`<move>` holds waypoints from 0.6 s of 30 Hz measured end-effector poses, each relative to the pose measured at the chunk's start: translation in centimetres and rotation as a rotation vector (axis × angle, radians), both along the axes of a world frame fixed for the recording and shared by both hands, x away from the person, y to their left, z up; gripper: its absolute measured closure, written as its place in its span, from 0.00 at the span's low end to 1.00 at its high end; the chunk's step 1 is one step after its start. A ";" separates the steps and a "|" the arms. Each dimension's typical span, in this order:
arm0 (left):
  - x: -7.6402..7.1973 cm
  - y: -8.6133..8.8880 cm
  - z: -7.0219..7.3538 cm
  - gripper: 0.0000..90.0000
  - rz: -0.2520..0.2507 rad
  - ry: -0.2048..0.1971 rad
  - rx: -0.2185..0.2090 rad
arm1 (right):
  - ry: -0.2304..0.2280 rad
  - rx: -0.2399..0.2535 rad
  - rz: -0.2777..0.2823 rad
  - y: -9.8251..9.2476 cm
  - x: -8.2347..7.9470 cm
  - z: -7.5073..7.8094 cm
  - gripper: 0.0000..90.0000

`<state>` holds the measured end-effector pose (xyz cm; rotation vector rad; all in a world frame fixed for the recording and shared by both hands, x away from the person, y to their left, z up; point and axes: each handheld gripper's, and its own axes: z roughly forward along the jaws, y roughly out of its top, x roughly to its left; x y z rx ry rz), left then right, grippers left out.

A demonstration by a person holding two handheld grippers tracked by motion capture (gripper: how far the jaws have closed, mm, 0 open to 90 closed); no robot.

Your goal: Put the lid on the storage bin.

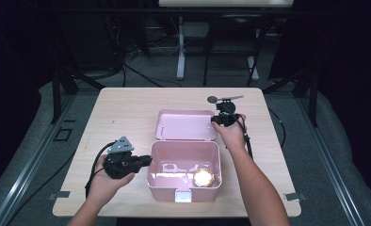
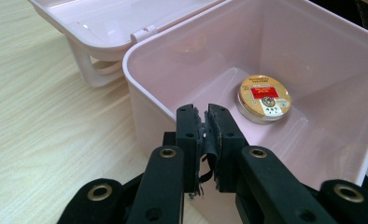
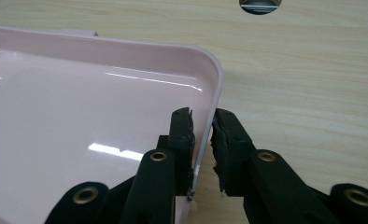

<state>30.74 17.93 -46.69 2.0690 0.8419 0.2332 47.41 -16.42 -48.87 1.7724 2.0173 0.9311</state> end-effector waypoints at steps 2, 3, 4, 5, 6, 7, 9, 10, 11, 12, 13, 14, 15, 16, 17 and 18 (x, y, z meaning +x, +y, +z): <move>0.0 0.0 0.0 0.93 -0.001 0.000 0.000 | 0.012 0.004 -0.001 0.1 0.1 -0.1 0.86; 0.0 0.0 0.0 0.93 -0.001 0.000 -0.001 | 0.012 -0.009 0.000 0.2 0.1 -0.3 0.86; 0.0 0.0 0.0 0.93 0.000 0.000 -0.003 | 0.009 -0.006 -0.001 0.2 0.1 -0.3 0.86; 0.0 0.0 0.0 0.93 0.001 0.001 -0.003 | 0.009 0.001 -0.004 0.1 0.2 -0.2 0.86; 0.0 0.0 0.0 0.93 0.001 0.001 -0.003 | 0.012 0.006 -0.006 0.1 0.2 -0.2 0.87; 0.0 0.0 0.0 0.93 0.000 0.000 -0.002 | 0.016 0.009 -0.009 0.1 0.2 -0.2 0.87; 0.0 0.0 0.0 0.93 0.000 0.001 -0.002 | 0.019 0.012 -0.012 0.1 0.2 -0.2 0.88; 0.0 0.0 0.0 0.93 0.001 0.001 -0.003 | 0.019 0.016 -0.018 0.1 0.3 -0.2 0.88; 0.0 0.0 0.0 0.93 0.000 0.001 -0.002 | 0.020 0.016 -0.021 0.1 0.2 -0.1 0.88; 0.0 0.0 0.0 0.93 0.001 0.002 -0.003 | 0.016 0.010 -0.031 0.2 0.1 0.0 0.89; 0.0 0.0 0.0 0.93 0.000 0.002 -0.004 | 0.016 0.009 -0.034 0.3 0.1 0.1 0.89; 0.0 0.0 0.0 0.93 0.000 0.002 -0.004 | 0.013 0.008 -0.033 0.3 0.0 0.1 0.90; 0.0 0.0 0.0 0.93 0.001 0.002 -0.004 | 0.010 0.006 -0.031 0.3 0.0 0.2 0.90; 0.0 0.0 0.0 0.93 0.001 0.002 -0.003 | 0.013 0.009 -0.030 0.2 0.1 0.2 0.90; 0.0 0.0 0.0 0.93 0.001 0.001 -0.002 | 0.012 0.010 -0.029 0.2 0.1 0.2 0.90; 0.0 0.0 0.0 0.93 0.001 0.001 -0.002 | 0.012 0.010 -0.029 0.2 0.1 0.2 0.90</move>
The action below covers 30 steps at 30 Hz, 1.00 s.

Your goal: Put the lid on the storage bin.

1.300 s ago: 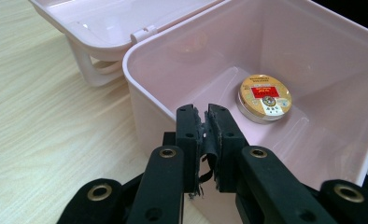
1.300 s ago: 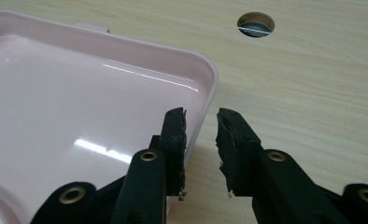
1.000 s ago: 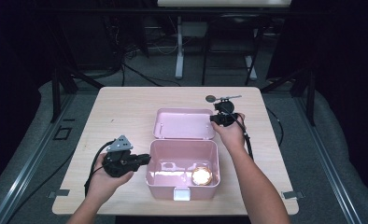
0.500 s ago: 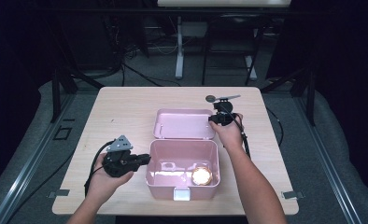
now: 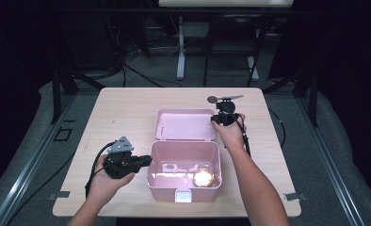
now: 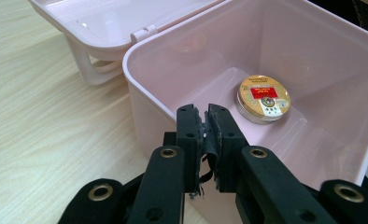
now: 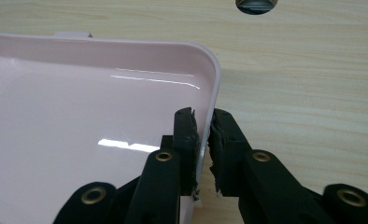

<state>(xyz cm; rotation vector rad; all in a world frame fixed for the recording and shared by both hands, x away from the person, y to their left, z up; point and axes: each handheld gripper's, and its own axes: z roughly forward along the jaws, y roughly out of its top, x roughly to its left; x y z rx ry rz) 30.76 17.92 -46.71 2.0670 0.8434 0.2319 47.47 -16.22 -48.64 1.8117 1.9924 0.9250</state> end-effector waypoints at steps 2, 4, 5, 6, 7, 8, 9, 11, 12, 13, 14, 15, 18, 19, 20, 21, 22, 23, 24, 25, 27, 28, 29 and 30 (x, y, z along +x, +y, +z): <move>0.0 0.0 0.0 0.93 -0.004 -0.001 0.004 | -0.007 -0.001 -0.004 0.1 0.0 0.1 0.91; 0.0 0.0 0.0 0.93 -0.003 0.001 0.002 | -0.009 -0.001 -0.006 0.1 0.0 0.2 0.91; 0.0 0.0 0.0 0.93 -0.004 0.001 0.002 | -0.009 0.002 -0.007 0.1 -0.1 0.2 0.91; 0.0 0.0 0.0 0.93 -0.004 0.000 0.003 | -0.007 0.005 -0.008 0.1 -0.1 0.3 0.91; 0.0 0.0 0.0 0.93 -0.003 -0.001 0.003 | -0.005 0.008 -0.009 0.1 0.0 0.4 0.91; 0.0 0.0 0.0 0.93 -0.003 -0.001 0.003 | -0.005 0.008 -0.009 0.1 0.0 0.4 0.91; -0.1 0.0 0.0 0.93 0.000 -0.003 0.005 | -0.003 0.003 -0.008 0.1 0.0 0.5 0.92; -0.1 0.0 0.0 0.93 0.000 -0.003 0.006 | -0.009 -0.001 -0.010 0.2 0.0 0.7 0.92; -0.1 0.0 0.0 0.93 0.001 -0.003 0.006 | -0.012 -0.001 -0.010 0.2 0.0 0.8 0.93; -0.1 0.0 0.0 0.93 0.001 -0.003 0.006 | -0.014 -0.004 -0.009 0.2 -0.1 0.9 0.93; -0.1 0.0 0.0 0.93 0.000 -0.003 0.004 | -0.015 -0.004 -0.011 0.2 -0.1 0.9 0.93; -0.1 0.0 0.0 0.93 -0.001 -0.002 0.004 | -0.013 -0.002 -0.009 0.2 -0.1 0.9 0.93; -0.1 0.0 0.0 0.93 0.001 0.000 0.003 | -0.013 0.002 -0.009 0.1 -0.1 0.9 0.93; -0.1 0.0 0.0 0.93 -0.002 -0.001 0.004 | -0.014 0.001 -0.009 0.1 -0.1 0.9 0.93; -0.1 0.0 0.0 0.93 -0.002 -0.001 0.004 | -0.014 0.001 -0.009 0.1 -0.1 0.9 0.93; -0.1 0.0 0.0 0.93 -0.002 -0.001 0.004 | -0.016 -0.001 -0.009 0.2 -0.1 1.0 0.93; -0.1 0.0 0.0 0.93 -0.002 -0.001 0.004 | -0.017 -0.002 -0.008 0.2 -0.1 1.0 0.93; -0.1 0.0 0.0 0.93 0.001 0.000 0.003 | -0.018 -0.003 -0.009 0.2 -0.1 1.0 0.93; -0.1 0.0 0.0 0.93 0.001 0.000 0.003 | -0.018 -0.003 -0.009 0.2 -0.1 1.0 0.93; -0.1 0.0 0.0 0.93 -0.002 -0.001 0.004 | -0.017 -0.001 -0.008 0.2 -0.1 1.0 0.93; -0.1 0.0 0.0 0.93 -0.002 -0.001 0.004 | -0.019 0.000 -0.011 0.2 -0.2 1.1 0.93; -0.1 0.0 0.0 0.93 -0.001 -0.001 0.004 | -0.020 -0.001 -0.012 0.2 -0.2 1.1 0.93; -0.1 0.0 0.0 0.93 -0.001 -0.001 0.004 | -0.020 -0.001 -0.012 0.2 -0.2 1.1 0.93; -0.1 0.0 0.0 0.93 0.001 0.000 0.004 | -0.022 -0.002 -0.013 0.2 -0.2 1.2 0.93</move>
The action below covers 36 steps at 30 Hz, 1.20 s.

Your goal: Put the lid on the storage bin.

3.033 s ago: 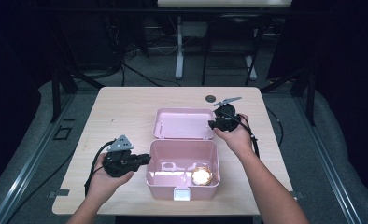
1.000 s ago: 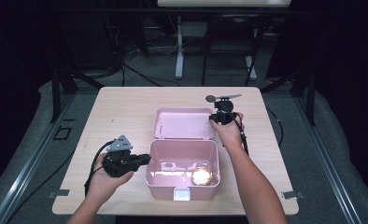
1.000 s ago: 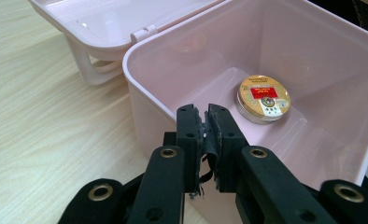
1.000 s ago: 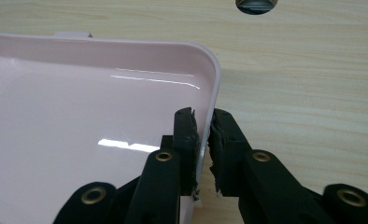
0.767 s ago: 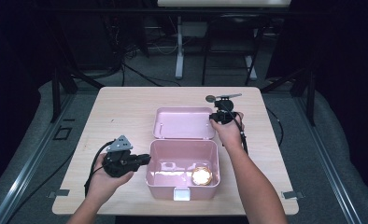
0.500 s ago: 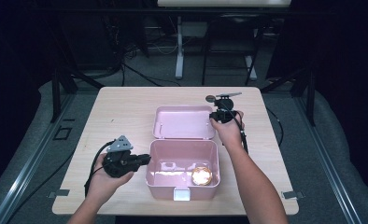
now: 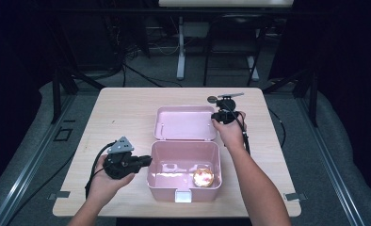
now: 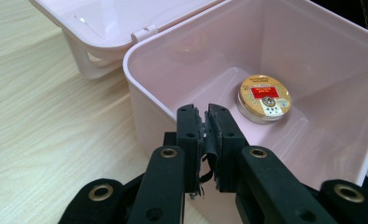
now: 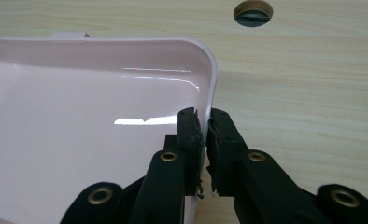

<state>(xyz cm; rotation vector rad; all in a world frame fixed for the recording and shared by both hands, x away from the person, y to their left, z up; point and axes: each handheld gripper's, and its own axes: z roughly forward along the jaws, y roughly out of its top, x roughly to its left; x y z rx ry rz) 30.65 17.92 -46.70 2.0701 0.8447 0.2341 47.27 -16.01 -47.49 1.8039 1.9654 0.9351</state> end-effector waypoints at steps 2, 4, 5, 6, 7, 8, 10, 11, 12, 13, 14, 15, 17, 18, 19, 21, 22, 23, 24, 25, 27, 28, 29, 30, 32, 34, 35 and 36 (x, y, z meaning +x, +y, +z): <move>0.0 0.0 0.0 0.93 0.000 -0.001 0.002 | -0.004 0.003 -0.001 0.0 -0.1 0.1 0.93; 0.0 0.0 0.0 0.93 0.000 -0.001 0.001 | -0.007 0.004 0.000 -0.1 -0.1 0.2 0.93; 0.0 0.0 0.0 0.93 0.001 -0.001 0.001 | -0.007 0.005 0.003 -0.1 -0.1 0.3 0.93; 0.0 0.0 0.0 0.93 -0.001 -0.001 0.001 | -0.011 0.007 0.000 -0.1 -0.1 0.3 0.94; 0.0 0.0 0.0 0.93 0.000 0.000 0.000 | -0.016 0.006 -0.001 -0.1 -0.2 0.4 0.94; 0.0 0.0 0.0 0.93 0.001 0.000 0.000 | -0.018 0.006 -0.001 -0.1 -0.2 0.5 0.94; 0.0 0.0 0.0 0.93 0.001 0.000 -0.001 | -0.036 0.006 -0.003 0.0 -0.4 0.8 0.94; 0.0 0.0 0.0 0.93 0.001 -0.002 0.001 | -0.043 0.005 -0.002 -0.1 -0.4 0.9 0.94; 0.0 0.0 0.0 0.93 0.002 -0.001 0.001 | -0.047 0.008 -0.005 0.0 -0.5 1.1 0.94; 0.0 0.0 0.0 0.93 0.002 -0.001 0.001 | -0.057 0.009 -0.004 -0.1 -0.6 1.3 0.95; 0.0 0.0 0.0 0.93 0.000 -0.001 0.000 | -0.060 0.011 -0.003 -0.1 -0.7 1.6 0.95; 0.0 0.0 0.0 0.93 0.003 0.002 -0.003 | -0.066 0.013 -0.002 -0.1 -0.8 1.8 0.95; 0.0 0.0 0.0 0.93 0.001 0.000 -0.001 | -0.083 0.016 0.002 -0.2 -1.0 2.1 0.95; 0.0 0.0 0.0 0.93 0.004 0.002 -0.003 | -0.093 0.025 0.000 -0.3 -1.2 2.4 0.95; 0.0 0.0 0.0 0.93 0.005 0.002 -0.004 | -0.098 0.029 0.001 -0.3 -1.3 2.5 0.95; 0.0 -0.1 0.0 0.93 0.007 0.003 -0.004 | -0.124 0.033 0.006 -0.5 -1.7 2.8 0.96; 0.0 -0.1 0.0 0.93 0.006 0.002 -0.002 | -0.128 0.032 0.006 -0.5 -1.8 2.9 0.96; 0.0 0.0 0.0 0.93 0.004 0.003 -0.002 | -0.139 0.029 0.012 -0.5 -1.9 3.0 0.96; 0.0 0.0 0.0 0.93 0.007 0.002 -0.006 | -0.148 0.023 0.010 -0.5 -2.0 3.2 0.96; 0.1 0.0 0.0 0.93 0.007 0.004 -0.005 | -0.160 0.026 0.011 -0.5 -2.2 3.4 0.96; 0.1 0.0 0.0 0.93 0.008 0.010 -0.009 | -0.176 0.031 0.016 -0.6 -2.5 3.7 0.96; 0.1 0.0 0.0 0.93 0.005 0.012 -0.008 | -0.182 0.036 0.016 -0.7 -2.7 3.8 0.97; 0.1 0.0 0.0 0.93 0.008 0.014 -0.010 | -0.191 0.041 0.022 -0.8 -2.8 4.0 0.97; 0.1 0.0 0.0 0.93 0.011 0.009 -0.006 | -0.194 0.044 0.022 -0.8 -2.9 4.1 0.97; 0.0 0.0 0.0 0.93 0.011 0.008 -0.003 | -0.210 0.044 0.026 -0.9 -3.3 4.4 0.97; 0.0 -0.1 0.1 0.93 0.013 0.005 0.002 | -0.224 0.041 0.033 -0.9 -3.7 4.6 0.97; 0.0 -0.1 0.1 0.93 0.011 0.007 0.002 | -0.230 0.037 0.034 -0.9 -3.8 4.8 0.97; 0.0 -0.1 0.1 0.93 0.011 0.007 0.002 | -0.234 0.038 0.035 -1.0 -4.1 4.9 0.97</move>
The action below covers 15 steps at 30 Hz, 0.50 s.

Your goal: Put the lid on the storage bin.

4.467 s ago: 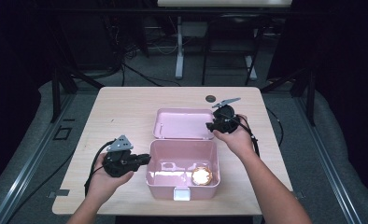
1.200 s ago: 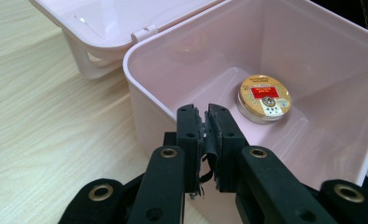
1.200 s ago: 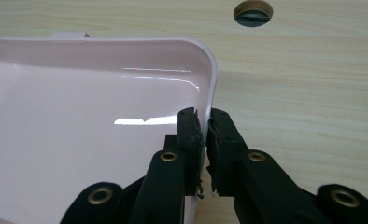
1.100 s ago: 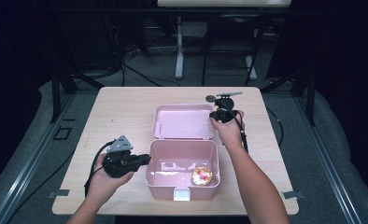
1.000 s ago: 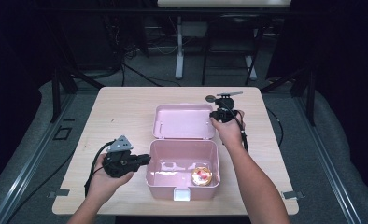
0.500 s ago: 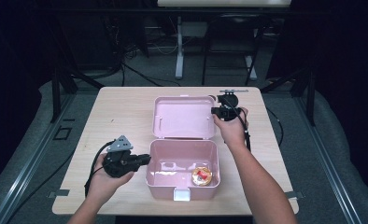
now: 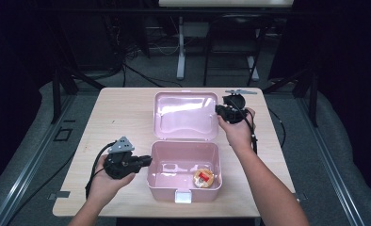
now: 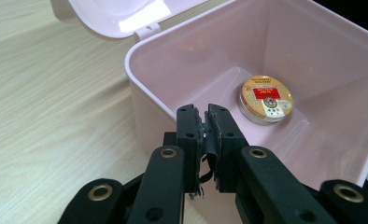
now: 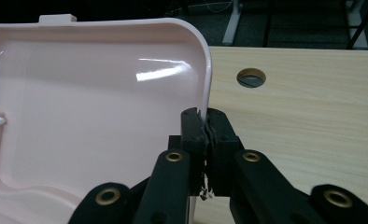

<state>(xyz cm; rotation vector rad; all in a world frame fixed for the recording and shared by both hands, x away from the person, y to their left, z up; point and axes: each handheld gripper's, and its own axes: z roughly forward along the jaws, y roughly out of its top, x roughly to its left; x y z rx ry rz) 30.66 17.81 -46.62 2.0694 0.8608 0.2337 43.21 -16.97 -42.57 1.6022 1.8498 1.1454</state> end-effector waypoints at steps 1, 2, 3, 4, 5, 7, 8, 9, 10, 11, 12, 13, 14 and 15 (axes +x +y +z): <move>0.0 0.0 0.0 0.93 0.004 0.003 -0.004 | -0.002 -0.002 0.001 0.0 -0.2 0.1 0.97; 0.0 -0.1 0.0 0.93 0.007 0.005 -0.004 | -0.006 -0.007 0.001 -0.1 -0.2 0.2 0.97; 0.0 -0.1 0.0 0.93 0.008 0.005 0.000 | -0.010 -0.012 0.004 -0.1 -0.4 0.2 0.97; 0.0 -0.2 0.1 0.93 0.002 0.005 0.009 | -0.014 -0.011 0.004 -0.1 -0.5 0.3 0.97; 0.0 -0.2 0.1 0.93 0.004 0.001 0.012 | -0.019 -0.014 0.003 -0.1 -0.5 0.4 0.97; 0.0 -0.2 0.1 0.93 0.000 0.006 0.012 | -0.024 -0.017 0.003 -0.1 -0.7 0.5 0.97; 0.0 -0.2 0.2 0.93 0.002 0.007 0.006 | -0.028 -0.015 0.002 -0.1 -0.7 0.5 0.97; 0.1 -0.1 0.3 0.95 -0.001 0.008 -0.008 | -0.028 -0.016 0.003 -0.1 -0.7 0.6 0.97; 0.1 0.0 0.4 0.97 -0.002 0.012 -0.021 | -0.029 -0.014 0.007 -0.1 -0.8 0.6 0.97; 0.2 0.1 0.5 0.97 -0.001 0.009 -0.024 | -0.027 -0.013 0.009 -0.1 -0.8 0.6 0.97; 0.2 0.2 0.7 0.96 0.005 0.006 -0.030 | -0.028 -0.016 0.012 -0.1 -0.8 0.6 0.97; 0.3 0.3 0.8 0.95 0.014 -0.002 -0.037 | -0.029 -0.016 0.014 0.0 -0.9 0.6 0.97; 0.4 0.4 0.9 0.94 0.020 -0.004 -0.040 | -0.031 -0.018 0.016 0.1 -0.9 0.6 0.97; 0.6 0.5 1.0 0.93 0.027 -0.010 -0.040 | -0.034 -0.019 0.015 0.2 -0.9 0.7 0.97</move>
